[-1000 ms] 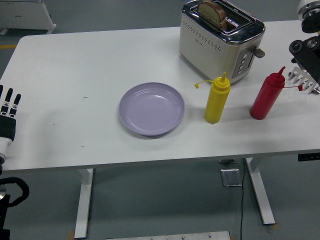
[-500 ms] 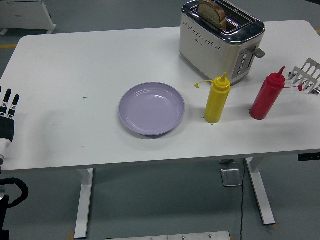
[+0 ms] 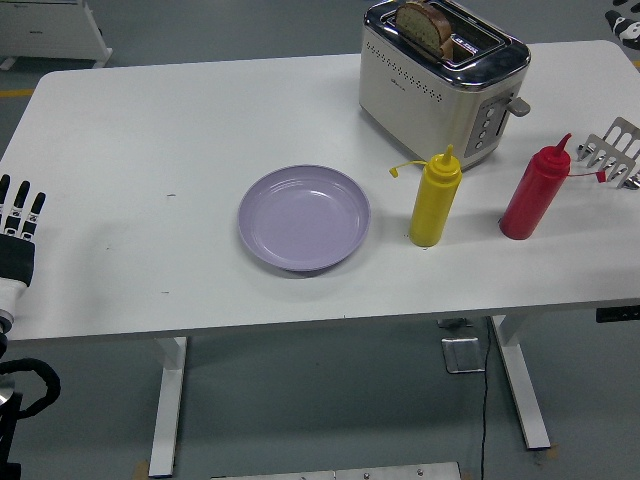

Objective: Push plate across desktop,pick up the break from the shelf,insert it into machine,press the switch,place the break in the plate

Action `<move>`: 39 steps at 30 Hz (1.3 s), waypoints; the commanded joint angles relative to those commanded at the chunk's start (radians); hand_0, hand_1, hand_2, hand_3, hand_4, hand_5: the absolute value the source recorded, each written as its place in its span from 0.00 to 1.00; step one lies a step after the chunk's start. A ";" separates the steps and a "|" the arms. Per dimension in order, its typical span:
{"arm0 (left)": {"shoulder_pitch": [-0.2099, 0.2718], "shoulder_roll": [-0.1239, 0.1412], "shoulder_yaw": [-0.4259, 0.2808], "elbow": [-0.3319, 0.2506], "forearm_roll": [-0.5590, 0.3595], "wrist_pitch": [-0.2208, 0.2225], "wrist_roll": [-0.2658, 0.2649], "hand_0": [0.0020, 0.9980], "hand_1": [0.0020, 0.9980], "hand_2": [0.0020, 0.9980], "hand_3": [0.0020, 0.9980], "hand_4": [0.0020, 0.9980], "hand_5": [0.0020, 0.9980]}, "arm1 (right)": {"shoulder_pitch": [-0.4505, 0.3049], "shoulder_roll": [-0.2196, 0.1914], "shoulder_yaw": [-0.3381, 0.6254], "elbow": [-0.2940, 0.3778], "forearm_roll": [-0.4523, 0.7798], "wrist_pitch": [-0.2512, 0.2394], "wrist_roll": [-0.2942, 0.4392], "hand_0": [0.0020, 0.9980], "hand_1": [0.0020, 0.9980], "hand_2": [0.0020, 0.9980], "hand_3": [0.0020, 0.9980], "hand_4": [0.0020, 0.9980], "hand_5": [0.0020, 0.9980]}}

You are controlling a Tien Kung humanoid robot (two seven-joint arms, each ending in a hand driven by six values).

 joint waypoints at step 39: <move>0.002 -0.004 -0.007 0.003 0.003 -0.002 0.002 0.86 0.87 0.93 0.85 0.59 1.00 | 0.099 0.065 -0.201 -0.110 -0.215 0.102 0.108 0.58 0.59 0.61 0.55 0.00 0.00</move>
